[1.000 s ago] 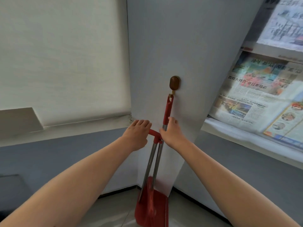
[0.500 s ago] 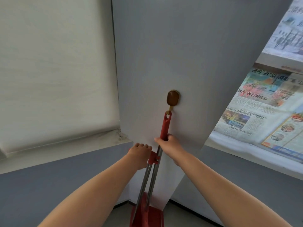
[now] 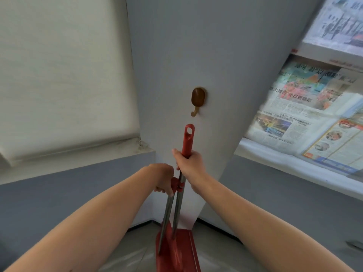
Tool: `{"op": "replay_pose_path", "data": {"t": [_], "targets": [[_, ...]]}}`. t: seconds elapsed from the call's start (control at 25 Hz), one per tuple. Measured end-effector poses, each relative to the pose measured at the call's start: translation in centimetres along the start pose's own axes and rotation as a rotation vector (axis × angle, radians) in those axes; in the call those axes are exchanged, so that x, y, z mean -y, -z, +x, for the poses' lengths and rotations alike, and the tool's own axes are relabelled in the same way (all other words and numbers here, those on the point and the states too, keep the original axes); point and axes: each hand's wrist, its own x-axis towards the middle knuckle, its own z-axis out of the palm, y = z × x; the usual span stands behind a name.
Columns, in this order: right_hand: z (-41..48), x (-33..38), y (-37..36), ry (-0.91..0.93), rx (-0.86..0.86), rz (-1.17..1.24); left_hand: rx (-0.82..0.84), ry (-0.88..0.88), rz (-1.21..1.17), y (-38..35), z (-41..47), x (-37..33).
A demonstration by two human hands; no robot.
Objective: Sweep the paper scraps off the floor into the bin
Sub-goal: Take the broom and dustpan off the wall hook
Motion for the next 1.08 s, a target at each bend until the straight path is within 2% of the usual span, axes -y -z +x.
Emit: {"op": "replay_pose_path", "data": {"t": [0.04,0.16,0.28,0.4,0.56,0.6,0.72,0.76,0.88,0.96,1.08], "targets": [[-1.1,-0.5,0.3,-0.019,-0.047,0.047,-0.024,-0.025,-0.032,-0.9,-0.9,-0.9],[-4.1,-2.3,3.9,-0.055,-0.245,0.196,-0.36,-0.067,0.031,-4.9,-3.2,-5.3],[-7.9,-4.3,9.3,-0.008,-0.298,0.287,-0.558,-0.074,0.059,-8.1,-5.6,-12.0],[-12.3,-6.4,14.8,0.038,-0.311,0.328,-0.634,-0.074,0.036,-10.5,-8.7,-18.3],[-17.4,-9.5,19.3,0.134,-0.274,0.354,-0.656,-0.013,-0.017,-14.4,-13.0,-26.0],[-18.4,-10.4,20.5,0.149,-0.295,0.351,-0.666,0.0,-0.038,-15.5,-14.1,-27.4],[-20.5,-13.5,25.4,0.094,-0.525,0.351,-0.692,0.033,0.009,-21.2,-17.4,-28.6],[-21.6,-14.7,27.0,0.081,-0.544,0.375,-0.707,0.039,0.022,-23.8,-18.6,-28.3],[-25.6,-17.1,27.6,0.135,-0.365,0.391,-0.744,0.155,-0.117,-27.9,-21.1,-27.2],[-28.6,-18.4,25.8,0.133,-0.212,0.203,-0.75,0.175,-0.19,-28.1,-21.6,-27.4],[-32.8,-21.3,23.7,0.115,-0.025,-0.206,-0.776,0.088,-0.178,-28.3,-22.7,-28.2]]}}
